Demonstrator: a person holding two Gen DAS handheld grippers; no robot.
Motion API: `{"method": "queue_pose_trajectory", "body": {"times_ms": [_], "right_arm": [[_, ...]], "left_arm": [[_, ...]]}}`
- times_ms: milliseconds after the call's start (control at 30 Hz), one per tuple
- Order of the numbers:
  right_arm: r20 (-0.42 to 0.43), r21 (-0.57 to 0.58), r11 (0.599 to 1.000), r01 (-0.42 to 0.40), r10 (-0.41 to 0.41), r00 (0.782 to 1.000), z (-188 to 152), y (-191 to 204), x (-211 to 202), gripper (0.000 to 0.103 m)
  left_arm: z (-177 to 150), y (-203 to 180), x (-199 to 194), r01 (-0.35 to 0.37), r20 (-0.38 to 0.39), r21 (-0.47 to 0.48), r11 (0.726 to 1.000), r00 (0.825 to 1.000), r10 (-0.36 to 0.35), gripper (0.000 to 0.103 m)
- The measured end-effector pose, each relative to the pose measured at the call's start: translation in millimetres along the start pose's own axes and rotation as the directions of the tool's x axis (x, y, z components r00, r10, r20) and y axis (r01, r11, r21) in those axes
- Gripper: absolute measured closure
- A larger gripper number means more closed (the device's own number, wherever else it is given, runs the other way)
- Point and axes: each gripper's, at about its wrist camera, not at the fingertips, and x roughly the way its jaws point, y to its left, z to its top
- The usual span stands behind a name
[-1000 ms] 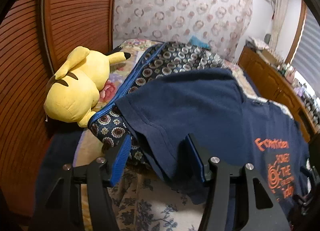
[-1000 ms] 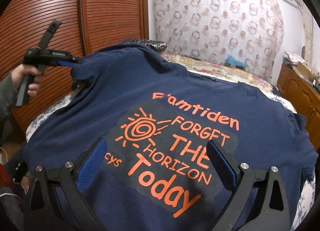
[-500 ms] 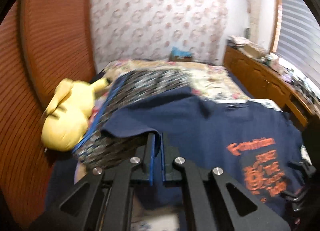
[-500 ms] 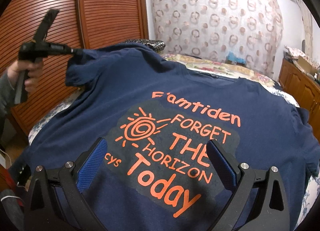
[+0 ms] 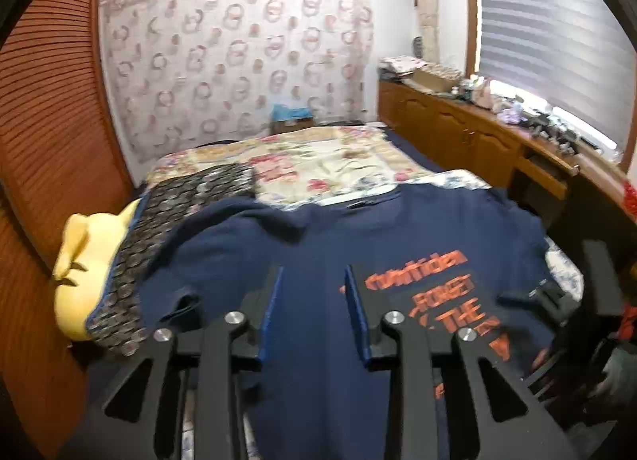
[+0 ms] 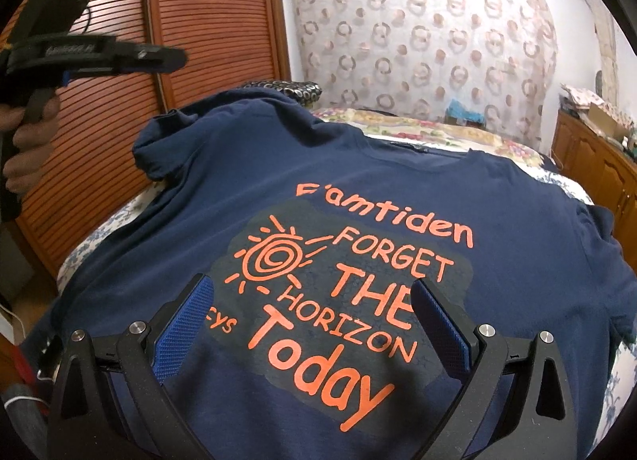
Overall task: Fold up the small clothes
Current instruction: 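Fold the held side over toward the print and open the left gripper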
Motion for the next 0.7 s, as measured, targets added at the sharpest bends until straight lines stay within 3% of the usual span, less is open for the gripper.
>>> {"method": "queue_pose_trajectory", "body": {"times_ms": [200, 367, 567, 600, 633, 667, 700], "right_arm": [[-0.011, -0.006, 1.000, -0.024, 0.024, 1.000, 5, 0, -3, 0.002], [0.008, -0.057, 0.998, -0.001, 0.001, 1.000, 24, 4, -3, 0.002], [0.027, -0.083, 0.997, 0.010, -0.008, 1.000, 42, 6, 0, 0.002], [0.028, -0.082, 0.997, 0.008, -0.006, 1.000, 45, 6, 1, 0.002], [0.030, -0.083, 0.997, 0.008, -0.005, 1.000, 47, 5, 2, 0.002], [0.033, -0.085, 0.996, 0.008, -0.005, 0.999, 49, 4, 2, 0.002], [0.035, -0.088, 0.996, 0.010, -0.007, 0.999, 50, 4, 2, 0.002]], "left_arm": [[-25, 40, -13, -0.084, -0.007, -0.043, 0.995, 0.996, 0.084, 0.045], [-42, 75, -2, -0.165, -0.035, -0.106, 0.981, 0.986, 0.162, 0.044], [-47, 87, 37, -0.126, -0.083, -0.114, 0.985, 0.990, 0.117, 0.044], [-48, 91, 47, -0.113, -0.103, -0.131, 0.985, 0.990, 0.100, 0.045], [-46, 92, 54, -0.111, -0.114, -0.141, 0.984, 0.989, 0.095, 0.071], [-44, 93, 58, -0.120, -0.120, -0.153, 0.981, 0.987, 0.102, 0.089], [-41, 94, 58, -0.128, -0.112, -0.170, 0.977, 0.988, 0.110, 0.099]]}}
